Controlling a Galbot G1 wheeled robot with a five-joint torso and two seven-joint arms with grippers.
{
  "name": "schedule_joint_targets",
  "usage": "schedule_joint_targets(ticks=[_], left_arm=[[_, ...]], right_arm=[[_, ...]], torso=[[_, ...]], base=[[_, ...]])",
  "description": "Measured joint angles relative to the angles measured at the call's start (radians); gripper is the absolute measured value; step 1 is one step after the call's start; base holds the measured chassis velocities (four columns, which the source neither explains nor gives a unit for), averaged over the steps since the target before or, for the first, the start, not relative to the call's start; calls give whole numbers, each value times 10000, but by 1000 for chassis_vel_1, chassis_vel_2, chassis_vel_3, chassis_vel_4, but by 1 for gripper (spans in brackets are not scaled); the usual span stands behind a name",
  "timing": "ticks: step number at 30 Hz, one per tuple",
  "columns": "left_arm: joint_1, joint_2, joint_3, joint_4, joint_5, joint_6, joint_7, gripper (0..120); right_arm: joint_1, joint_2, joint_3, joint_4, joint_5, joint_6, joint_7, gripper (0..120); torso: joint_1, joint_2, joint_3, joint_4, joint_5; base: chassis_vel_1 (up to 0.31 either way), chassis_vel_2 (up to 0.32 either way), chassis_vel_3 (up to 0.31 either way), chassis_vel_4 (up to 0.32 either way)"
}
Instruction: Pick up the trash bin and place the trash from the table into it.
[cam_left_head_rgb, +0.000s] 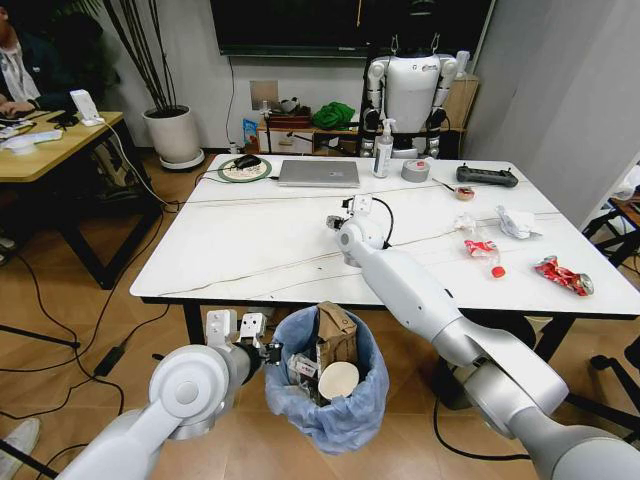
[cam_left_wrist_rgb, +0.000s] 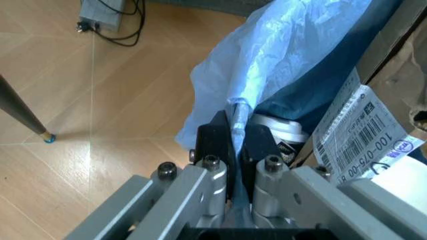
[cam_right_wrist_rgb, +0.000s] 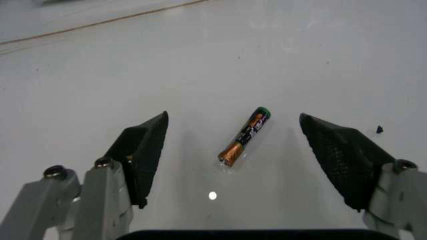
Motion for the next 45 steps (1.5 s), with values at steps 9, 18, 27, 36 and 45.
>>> schedule_joint_targets(ticks=[9,18,27,36,45], left_arm=[[-52,-21,-19,71,9,0,15,0],[-107,-27,-10,125,-6,0,23,0],[-120,-24,-9,122,-22,0,30,0],[-100,-21,-11,76,-7,0,33,0],[-104,-54,-10,99,17,0,33,0]], right_arm=[[-67,11,11,-181,-112,39,-127,59],[-109,-46,-33,-146,-224,54,-129,29],[-176,-79,-199,-108,-836,117,-258,0],[-187,-455,-194,853,-934,172,-224,0],[-819,-1834,-517,4303,136,112,-551,0]], torso=[[-2,3,-2,-1,0],[-2,3,-1,-1,0],[0,2,1,0,1],[1,-1,2,0,1],[0,-1,-1,3,0]], base=[[0,0,0,0],[0,0,0,0],[0,0,0,0],[0,0,0,0],[0,0,0,0]])
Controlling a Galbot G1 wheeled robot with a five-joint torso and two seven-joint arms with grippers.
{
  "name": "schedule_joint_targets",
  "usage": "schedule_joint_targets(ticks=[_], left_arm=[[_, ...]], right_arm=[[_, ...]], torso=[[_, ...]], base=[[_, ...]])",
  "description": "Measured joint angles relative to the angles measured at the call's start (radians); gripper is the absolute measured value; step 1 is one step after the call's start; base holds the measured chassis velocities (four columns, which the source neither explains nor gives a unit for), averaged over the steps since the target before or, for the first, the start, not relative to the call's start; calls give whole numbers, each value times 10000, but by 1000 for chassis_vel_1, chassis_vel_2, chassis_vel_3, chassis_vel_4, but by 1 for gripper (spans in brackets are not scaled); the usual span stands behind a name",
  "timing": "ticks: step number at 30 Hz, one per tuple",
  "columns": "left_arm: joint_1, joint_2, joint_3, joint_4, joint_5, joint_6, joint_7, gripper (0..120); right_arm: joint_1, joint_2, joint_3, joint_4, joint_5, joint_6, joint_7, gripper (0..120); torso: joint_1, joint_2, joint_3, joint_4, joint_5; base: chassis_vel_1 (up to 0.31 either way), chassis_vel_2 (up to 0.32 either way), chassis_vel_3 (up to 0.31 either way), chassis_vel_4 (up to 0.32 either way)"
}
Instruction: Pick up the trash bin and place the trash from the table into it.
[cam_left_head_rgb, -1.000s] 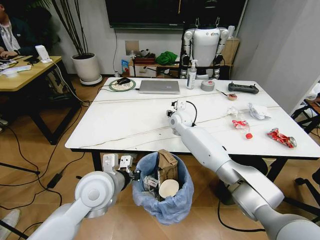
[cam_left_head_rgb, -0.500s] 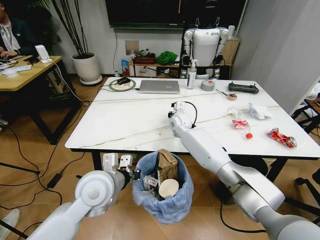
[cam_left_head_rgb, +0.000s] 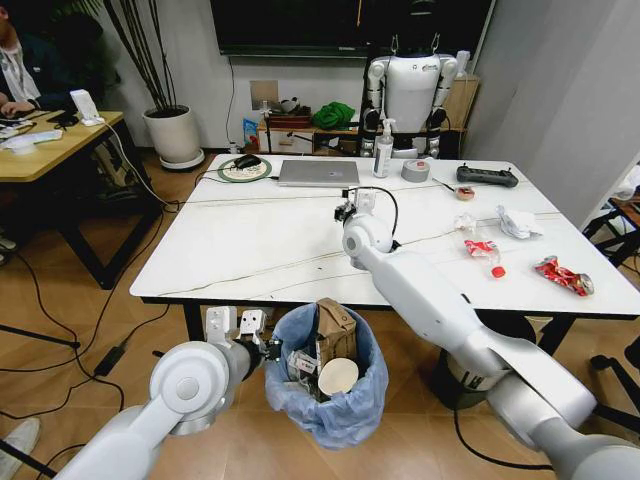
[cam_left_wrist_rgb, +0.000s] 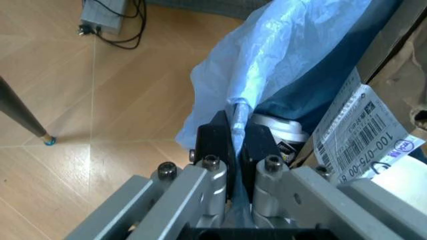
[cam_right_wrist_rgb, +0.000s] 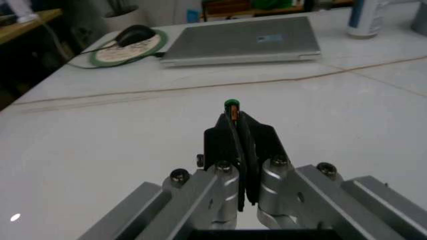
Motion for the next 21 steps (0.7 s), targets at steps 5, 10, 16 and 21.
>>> schedule_joint_targets(ticks=[5,10,16,21], left_arm=[[-13,-6,-12,34,12,0,1,0],[7,57,-97,14,-1,0,-11,0],[57,130,-165,-47,-16,0,-27,0],[-12,131,-169,-113,-93,0,-42,0]], right_arm=[[-1214,-2529,-355,3814,647,384,-2736,0],[-1610,-3457,-527,5233,685,535,-4475,0],[-2263,-4736,-380,6830,444,341,-7636,0],[-2891,-5477,-341,7203,-275,151,-8926,0]], torso=[[-2,0,0,-11,5],[-2,1,0,-6,1],[-2,1,-1,-2,0],[-2,2,0,-4,1]], base=[[0,0,0,0],[0,0,0,0],[0,0,0,0],[0,0,0,0]])
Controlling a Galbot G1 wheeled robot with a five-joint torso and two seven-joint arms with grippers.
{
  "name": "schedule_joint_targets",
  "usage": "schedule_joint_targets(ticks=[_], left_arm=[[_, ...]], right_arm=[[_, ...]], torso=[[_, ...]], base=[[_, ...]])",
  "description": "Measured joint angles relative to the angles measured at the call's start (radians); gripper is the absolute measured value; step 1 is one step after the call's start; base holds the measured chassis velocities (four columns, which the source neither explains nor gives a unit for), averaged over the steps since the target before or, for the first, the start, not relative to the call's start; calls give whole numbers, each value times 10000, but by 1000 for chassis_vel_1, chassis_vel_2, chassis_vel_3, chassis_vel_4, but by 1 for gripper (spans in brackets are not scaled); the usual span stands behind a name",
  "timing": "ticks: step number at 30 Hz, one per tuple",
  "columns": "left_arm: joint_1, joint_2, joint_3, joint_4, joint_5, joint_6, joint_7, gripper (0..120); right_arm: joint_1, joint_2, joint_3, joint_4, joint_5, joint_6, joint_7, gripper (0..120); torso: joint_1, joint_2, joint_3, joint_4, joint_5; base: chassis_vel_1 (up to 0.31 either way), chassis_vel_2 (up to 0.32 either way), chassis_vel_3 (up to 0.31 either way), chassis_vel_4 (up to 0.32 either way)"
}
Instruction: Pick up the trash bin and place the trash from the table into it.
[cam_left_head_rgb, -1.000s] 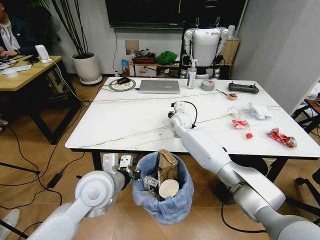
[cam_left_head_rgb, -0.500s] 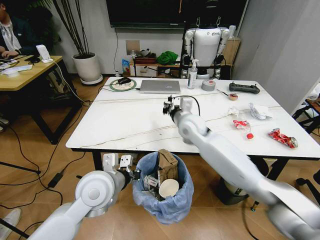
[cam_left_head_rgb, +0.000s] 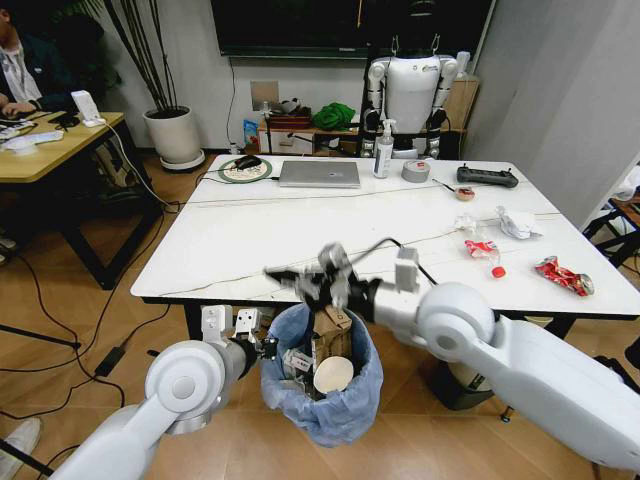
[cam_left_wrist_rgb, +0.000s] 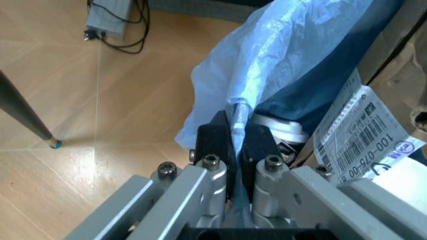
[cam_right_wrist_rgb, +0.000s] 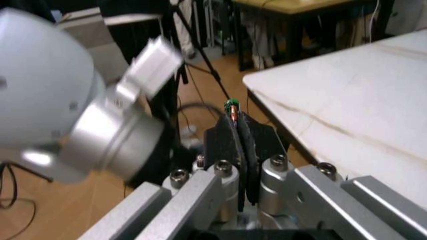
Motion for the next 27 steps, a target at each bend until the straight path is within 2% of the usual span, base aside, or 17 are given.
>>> schedule_joint_targets(ticks=[7,13,15,17,22,24,27], left_arm=[[-10,45,0,-131,-49,0,-24,0],[17,57,6,-174,-50,0,-30,0],[18,78,3,-199,-52,0,-34,0],[19,94,-4,-210,-59,0,-35,0],[46,102,-9,-229,-73,0,-38,0],[52,92,-9,-237,-74,0,-39,0],[68,80,-9,-266,-74,0,-39,0]], right_arm=[[-1017,-469,293,-476,-1532,529,-832,0],[-1219,-592,438,-745,-2263,798,-1237,0],[-1305,-634,442,-760,-2344,919,-1311,11],[-1325,-624,425,-711,-2289,918,-1304,14],[-1278,-507,403,-601,-2086,886,-1040,35],[-1257,-497,412,-596,-2053,883,-1001,39],[-1220,-479,432,-587,-2006,863,-951,50]], torso=[[1,0,1,0,0],[1,0,1,0,0],[2,0,1,0,1],[2,0,1,0,1],[2,0,1,1,1],[2,0,1,1,0],[2,0,1,1,0]], base=[[0,0,0,0],[0,0,0,0],[0,0,0,0],[0,0,0,0],[0,0,0,0],[0,0,0,0],[0,0,0,0]])
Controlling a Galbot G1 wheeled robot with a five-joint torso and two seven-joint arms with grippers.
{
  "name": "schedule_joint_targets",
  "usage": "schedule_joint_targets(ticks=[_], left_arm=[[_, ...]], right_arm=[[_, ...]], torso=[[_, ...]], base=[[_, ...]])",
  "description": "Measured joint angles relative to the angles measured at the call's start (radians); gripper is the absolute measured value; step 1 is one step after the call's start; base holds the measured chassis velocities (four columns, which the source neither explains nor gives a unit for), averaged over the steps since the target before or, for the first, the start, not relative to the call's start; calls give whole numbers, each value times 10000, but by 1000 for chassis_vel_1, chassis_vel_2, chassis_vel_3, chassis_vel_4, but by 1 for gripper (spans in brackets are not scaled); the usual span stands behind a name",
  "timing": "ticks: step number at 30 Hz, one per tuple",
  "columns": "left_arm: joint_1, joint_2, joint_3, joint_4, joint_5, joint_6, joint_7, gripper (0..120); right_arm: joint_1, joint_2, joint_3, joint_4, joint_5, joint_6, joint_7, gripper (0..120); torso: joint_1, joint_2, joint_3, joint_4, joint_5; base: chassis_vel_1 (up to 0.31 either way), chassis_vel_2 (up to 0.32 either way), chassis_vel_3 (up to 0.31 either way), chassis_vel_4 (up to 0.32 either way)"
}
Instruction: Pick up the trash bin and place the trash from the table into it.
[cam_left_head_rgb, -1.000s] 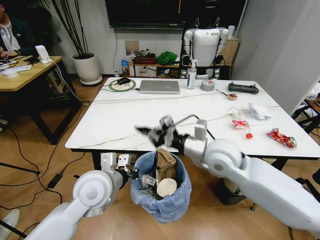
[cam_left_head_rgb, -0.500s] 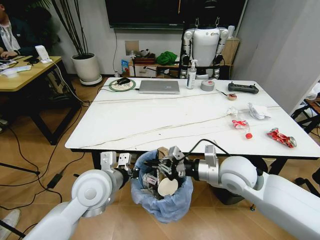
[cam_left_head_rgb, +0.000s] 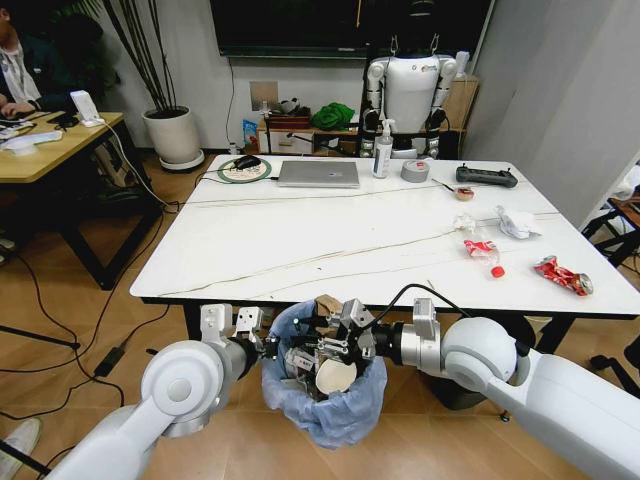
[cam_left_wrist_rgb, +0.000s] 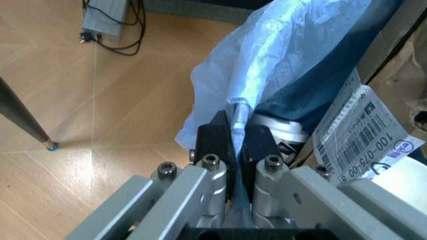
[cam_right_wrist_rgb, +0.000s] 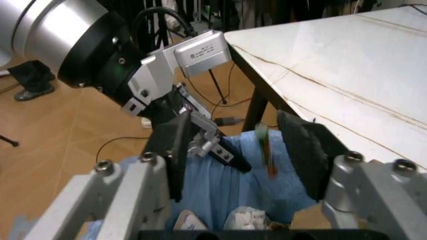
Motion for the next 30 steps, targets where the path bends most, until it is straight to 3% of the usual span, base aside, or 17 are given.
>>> schedule_joint_targets(ticks=[10,14,19,25,30], left_arm=[[33,95,-69,-96,-13,0,-1,0],[52,114,-85,-120,-15,0,-1,0],[147,91,-87,-126,12,0,-6,0],[246,45,-81,-179,76,0,-10,0],[288,18,-72,-198,125,0,-11,0]], right_arm=[[-136,99,2,-287,-319,80,2,90],[-133,208,107,-345,-278,163,317,98],[-81,631,302,-151,650,265,2259,100],[-84,1186,752,333,1657,228,5836,100],[-316,1396,1334,453,1822,121,6825,100]], torso=[[0,0,0,0,-1],[0,0,0,-1,-1],[0,0,0,0,-1],[0,0,0,1,-2],[0,0,0,1,-1]], base=[[0,0,0,0],[0,0,0,0],[0,0,0,0],[0,0,0,0],[0,0,0,0]])
